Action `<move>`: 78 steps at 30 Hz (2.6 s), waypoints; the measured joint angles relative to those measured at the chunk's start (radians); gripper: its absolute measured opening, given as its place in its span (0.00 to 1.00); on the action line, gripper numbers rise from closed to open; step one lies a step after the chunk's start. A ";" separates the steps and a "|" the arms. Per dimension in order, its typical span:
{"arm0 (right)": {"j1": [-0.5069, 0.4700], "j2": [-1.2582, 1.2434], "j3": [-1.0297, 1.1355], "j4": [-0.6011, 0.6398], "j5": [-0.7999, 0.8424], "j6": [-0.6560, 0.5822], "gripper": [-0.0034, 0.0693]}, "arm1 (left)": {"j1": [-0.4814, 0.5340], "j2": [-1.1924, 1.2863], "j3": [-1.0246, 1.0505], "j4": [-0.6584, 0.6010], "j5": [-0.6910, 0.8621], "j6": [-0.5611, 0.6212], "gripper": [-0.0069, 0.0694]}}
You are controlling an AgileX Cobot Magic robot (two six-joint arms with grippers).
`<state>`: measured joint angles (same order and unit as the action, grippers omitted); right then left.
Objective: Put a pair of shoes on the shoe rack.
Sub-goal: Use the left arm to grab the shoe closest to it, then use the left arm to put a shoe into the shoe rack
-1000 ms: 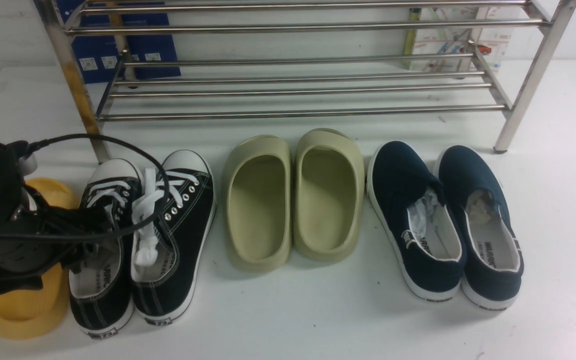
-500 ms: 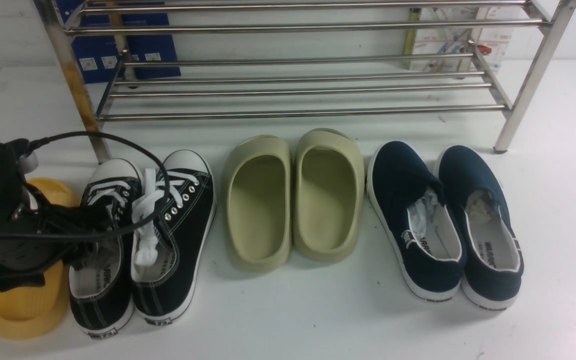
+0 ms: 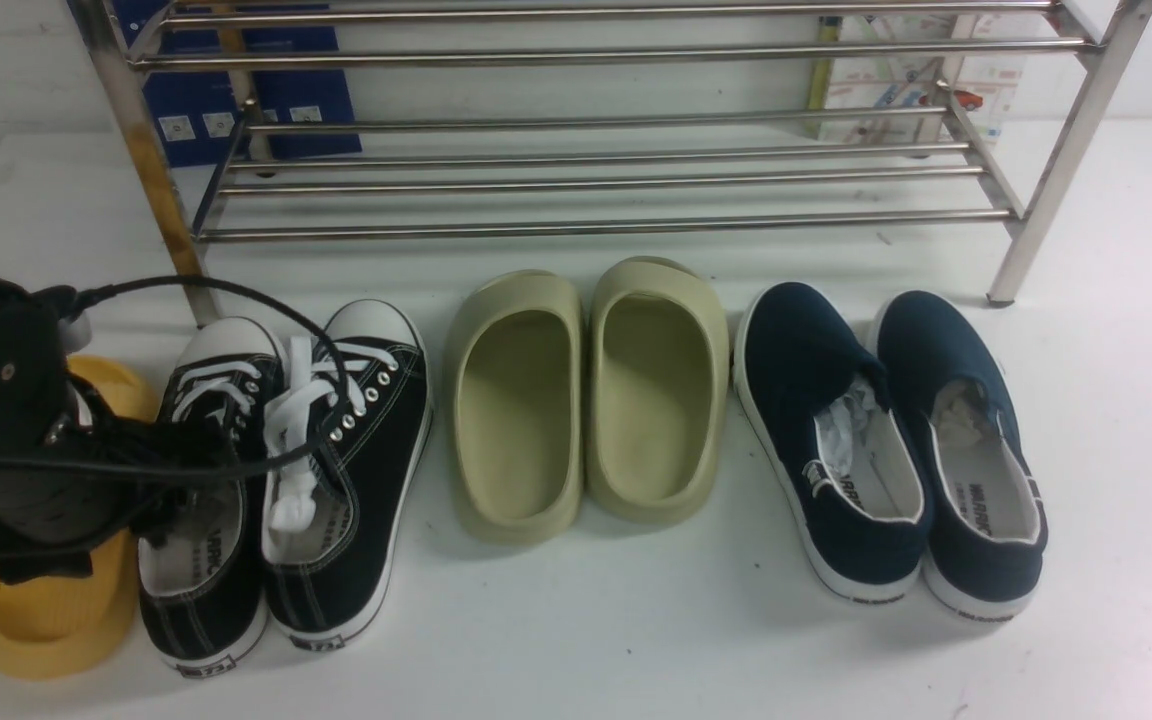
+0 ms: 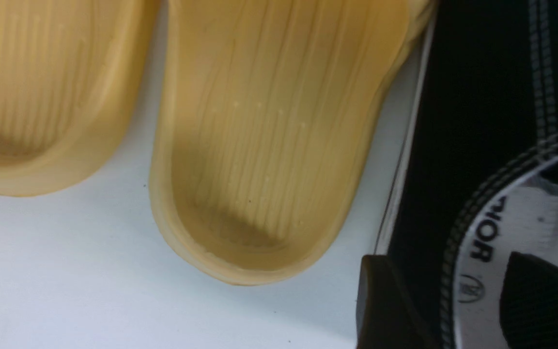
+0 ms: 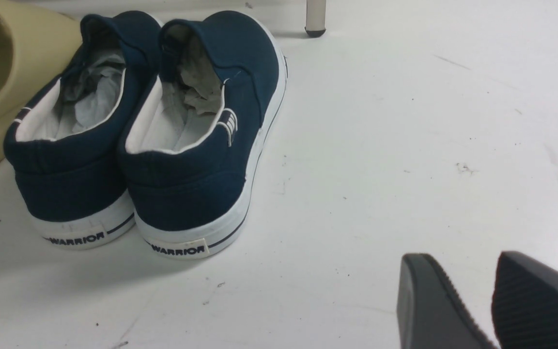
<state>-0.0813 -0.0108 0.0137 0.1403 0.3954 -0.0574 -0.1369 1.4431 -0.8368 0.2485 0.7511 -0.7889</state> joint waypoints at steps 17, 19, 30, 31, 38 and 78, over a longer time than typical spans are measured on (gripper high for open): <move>0.000 0.000 0.000 0.000 0.000 0.000 0.38 | 0.000 0.088 -0.025 0.023 -0.004 0.011 0.07; 0.000 0.000 0.000 0.000 0.000 0.000 0.38 | 0.000 0.044 -0.033 0.013 0.025 0.029 0.07; 0.000 0.000 0.000 0.000 0.000 0.000 0.38 | 0.000 -0.125 -0.167 -0.114 0.079 0.236 0.07; 0.000 0.000 0.000 0.000 0.000 0.000 0.38 | 0.000 -0.114 -0.193 -0.139 0.085 0.269 0.07; 0.000 0.000 0.000 0.000 0.000 0.000 0.38 | 0.000 0.042 -0.349 -0.180 0.109 0.338 0.07; 0.000 0.000 0.000 0.000 0.000 0.000 0.38 | 0.081 0.579 -0.982 -0.145 0.084 0.316 0.51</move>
<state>-0.0813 -0.0108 0.0137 0.1403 0.3954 -0.0574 -0.0558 2.0222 -1.8193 0.1031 0.8349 -0.4732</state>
